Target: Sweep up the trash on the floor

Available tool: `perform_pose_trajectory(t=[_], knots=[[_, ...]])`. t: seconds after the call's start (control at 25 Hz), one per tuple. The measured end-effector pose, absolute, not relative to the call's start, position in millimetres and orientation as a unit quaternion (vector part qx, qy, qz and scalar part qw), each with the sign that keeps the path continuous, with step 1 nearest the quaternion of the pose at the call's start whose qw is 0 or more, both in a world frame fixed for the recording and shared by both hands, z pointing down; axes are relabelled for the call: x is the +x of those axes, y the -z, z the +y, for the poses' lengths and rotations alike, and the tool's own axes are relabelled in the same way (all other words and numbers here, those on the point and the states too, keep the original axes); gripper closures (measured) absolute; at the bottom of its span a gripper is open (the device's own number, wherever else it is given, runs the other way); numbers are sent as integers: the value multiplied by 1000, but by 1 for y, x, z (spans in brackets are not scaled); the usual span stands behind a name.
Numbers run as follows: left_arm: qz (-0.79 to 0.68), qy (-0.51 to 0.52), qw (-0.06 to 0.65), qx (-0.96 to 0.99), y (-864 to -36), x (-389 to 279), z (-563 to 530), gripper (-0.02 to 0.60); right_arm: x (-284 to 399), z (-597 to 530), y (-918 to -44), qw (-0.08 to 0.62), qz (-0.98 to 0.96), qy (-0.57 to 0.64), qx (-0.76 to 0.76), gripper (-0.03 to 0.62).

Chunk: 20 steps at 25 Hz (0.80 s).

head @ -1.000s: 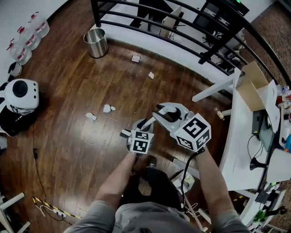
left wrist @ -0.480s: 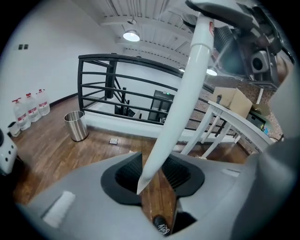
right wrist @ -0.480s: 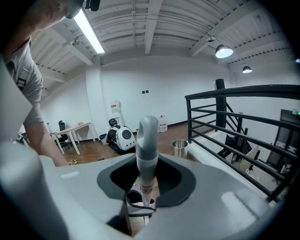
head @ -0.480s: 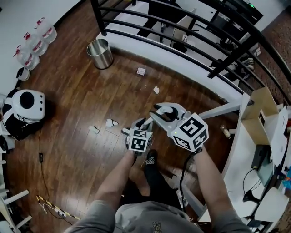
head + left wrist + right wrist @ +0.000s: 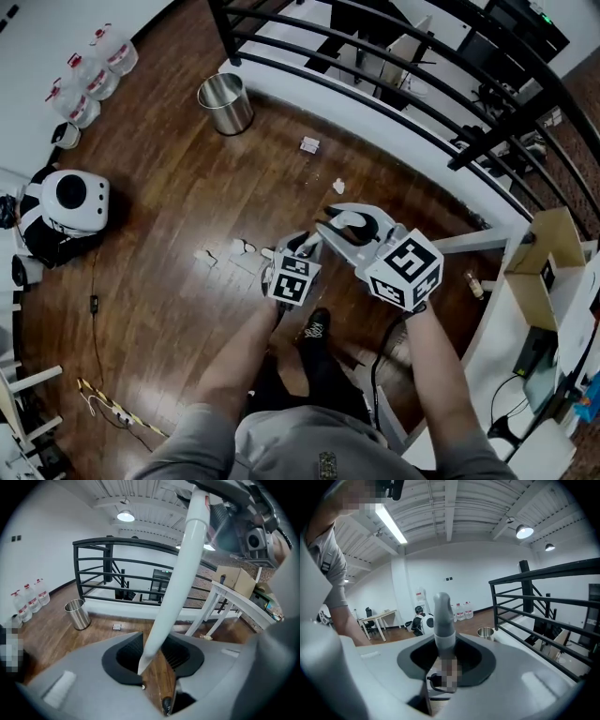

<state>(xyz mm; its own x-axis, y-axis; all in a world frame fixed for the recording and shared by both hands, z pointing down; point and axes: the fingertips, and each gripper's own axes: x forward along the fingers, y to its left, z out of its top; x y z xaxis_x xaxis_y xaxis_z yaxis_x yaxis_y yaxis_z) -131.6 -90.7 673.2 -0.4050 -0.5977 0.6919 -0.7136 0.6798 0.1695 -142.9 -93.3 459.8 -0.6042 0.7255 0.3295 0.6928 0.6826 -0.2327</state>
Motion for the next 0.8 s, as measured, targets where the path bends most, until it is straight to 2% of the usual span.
perform_pose_trajectory(t=[0.28,0.6,0.8], knots=[[-855,-81,371,354,-642,-156,2,463,-167,-5,-430,189,-877,-26,-442,502],[-861,-97,378,325,-643,-186,163,462,-198,142,-438,212,-858,-36,-467,502],[-850,-97,407,322,-659,-200,257,460,-223,230,-455,235,-854,-49,-463,502]])
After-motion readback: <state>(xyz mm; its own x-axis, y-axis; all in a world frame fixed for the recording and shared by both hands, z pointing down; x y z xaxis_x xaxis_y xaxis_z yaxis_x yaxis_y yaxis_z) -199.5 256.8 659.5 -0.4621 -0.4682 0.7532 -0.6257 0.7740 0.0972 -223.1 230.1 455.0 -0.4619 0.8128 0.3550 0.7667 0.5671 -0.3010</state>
